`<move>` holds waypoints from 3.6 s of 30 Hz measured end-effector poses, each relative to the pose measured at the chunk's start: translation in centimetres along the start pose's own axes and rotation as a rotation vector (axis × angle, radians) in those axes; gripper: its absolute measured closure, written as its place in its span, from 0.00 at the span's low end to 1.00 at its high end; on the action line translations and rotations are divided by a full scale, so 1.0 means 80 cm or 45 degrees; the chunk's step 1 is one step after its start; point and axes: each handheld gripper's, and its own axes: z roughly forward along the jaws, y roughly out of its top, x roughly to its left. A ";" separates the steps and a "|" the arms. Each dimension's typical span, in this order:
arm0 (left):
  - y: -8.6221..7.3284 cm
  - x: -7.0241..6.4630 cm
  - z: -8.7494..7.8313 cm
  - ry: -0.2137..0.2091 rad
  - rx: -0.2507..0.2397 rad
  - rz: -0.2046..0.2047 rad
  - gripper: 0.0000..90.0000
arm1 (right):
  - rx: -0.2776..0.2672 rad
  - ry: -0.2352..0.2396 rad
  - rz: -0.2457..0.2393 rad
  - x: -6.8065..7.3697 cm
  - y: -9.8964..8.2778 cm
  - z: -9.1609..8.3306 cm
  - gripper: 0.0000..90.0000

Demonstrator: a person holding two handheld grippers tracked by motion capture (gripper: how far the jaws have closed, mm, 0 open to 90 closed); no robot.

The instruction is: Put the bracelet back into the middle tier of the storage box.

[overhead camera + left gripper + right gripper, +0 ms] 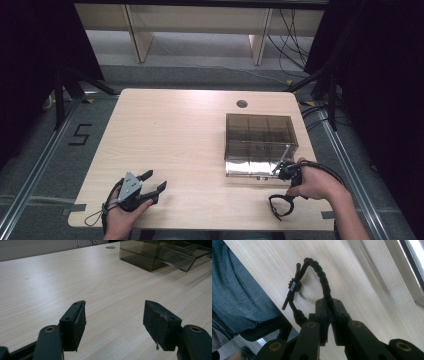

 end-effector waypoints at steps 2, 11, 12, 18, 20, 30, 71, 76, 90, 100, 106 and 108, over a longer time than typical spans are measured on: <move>-0.001 -0.001 0.000 -0.001 -0.002 -0.019 0.38 | -0.005 0.004 0.016 0.000 0.000 0.000 0.95; 0.000 -0.001 -0.001 0.005 0.008 -0.010 0.38 | 0.012 0.002 0.036 -0.005 -0.008 -0.001 0.95; 0.000 -0.001 -0.001 0.005 0.008 -0.010 0.38 | 0.012 0.002 0.036 -0.005 -0.008 -0.001 0.95; 0.000 -0.001 -0.001 0.008 0.006 -0.011 0.38 | 0.007 0.012 0.040 -0.009 -0.012 0.000 0.95; 0.000 -0.001 0.000 0.007 0.005 -0.013 0.38 | 0.005 0.000 0.002 -0.012 -0.013 0.000 0.95; 0.000 -0.001 -0.001 0.007 0.005 -0.013 0.38 | 0.002 0.049 0.025 -0.020 -0.019 0.001 0.95; 0.000 0.000 0.001 -0.002 -0.008 -0.002 0.38 | -0.035 -0.004 0.091 -0.031 -0.033 -0.026 0.95; 0.000 0.000 0.001 0.003 0.001 -0.003 0.38 | -0.041 -0.014 0.096 -0.034 -0.032 -0.031 0.95; -0.001 -0.001 0.001 0.005 0.006 -0.026 0.38 | -0.047 -0.043 0.105 -0.037 -0.027 -0.054 0.95; 0.000 0.000 0.001 0.000 0.001 -0.005 0.38 | -0.078 -0.053 0.085 -0.043 -0.022 -0.065 0.95; 0.000 -0.001 0.001 0.002 0.004 -0.016 0.38 | -0.111 -0.059 0.080 -0.052 -0.017 -0.076 0.95; 0.000 0.001 0.002 -0.006 -0.008 0.007 0.38 | -0.117 -0.056 0.075 -0.054 -0.016 -0.079 0.95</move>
